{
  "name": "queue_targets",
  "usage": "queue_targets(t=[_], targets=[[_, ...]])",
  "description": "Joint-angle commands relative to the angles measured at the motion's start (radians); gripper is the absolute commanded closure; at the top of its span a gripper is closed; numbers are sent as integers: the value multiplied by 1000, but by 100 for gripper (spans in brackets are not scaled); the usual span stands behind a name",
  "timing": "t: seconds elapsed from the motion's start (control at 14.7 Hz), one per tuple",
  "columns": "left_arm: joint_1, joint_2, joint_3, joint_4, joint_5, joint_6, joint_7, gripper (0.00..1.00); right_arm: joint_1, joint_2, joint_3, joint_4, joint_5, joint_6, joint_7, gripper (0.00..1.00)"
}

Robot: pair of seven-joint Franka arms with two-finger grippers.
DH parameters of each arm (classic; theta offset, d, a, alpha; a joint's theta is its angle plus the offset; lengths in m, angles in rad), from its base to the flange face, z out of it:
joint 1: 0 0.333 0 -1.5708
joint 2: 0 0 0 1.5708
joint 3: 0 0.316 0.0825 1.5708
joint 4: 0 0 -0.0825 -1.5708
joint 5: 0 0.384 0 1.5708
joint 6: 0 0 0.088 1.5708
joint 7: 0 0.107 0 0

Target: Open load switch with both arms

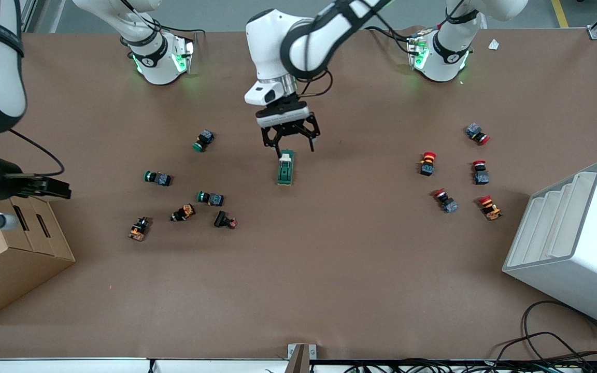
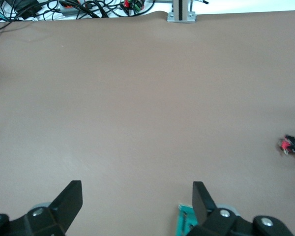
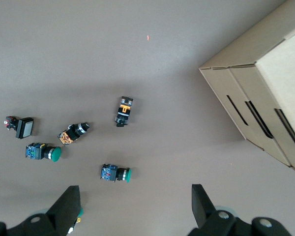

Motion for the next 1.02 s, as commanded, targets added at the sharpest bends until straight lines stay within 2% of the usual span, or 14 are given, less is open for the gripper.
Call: queue_targets(t=[0.0, 0.34, 0.48, 0.61, 0.68, 0.81, 0.95], targets=[[98, -62, -6, -6, -98, 8, 186, 1, -18, -29, 19, 11, -20, -51, -15, 0], [296, -140, -6, 101, -351, -31, 563, 0, -18, -29, 22, 61, -13, -140, -7, 0], [405, -186, -9, 124, -437, -88, 773, 0, -21, -27, 22, 80, -11, -152, -7, 0], [540, -235, -7, 149, -606, -111, 1026, 0, -26, -23, 20, 107, -11, -163, -7, 0], [595, -249, -10, 161, -652, -145, 1117, 0, -36, -21, 22, 115, -10, -166, -7, 0], [636, -283, 2, 180, -685, -202, 1236, 0, -32, -21, 26, 123, -10, -166, -7, 0], [631, -341, 43, 174, -701, -257, 1270, 0, -29, -24, 29, 123, -10, -169, -7, 0]])
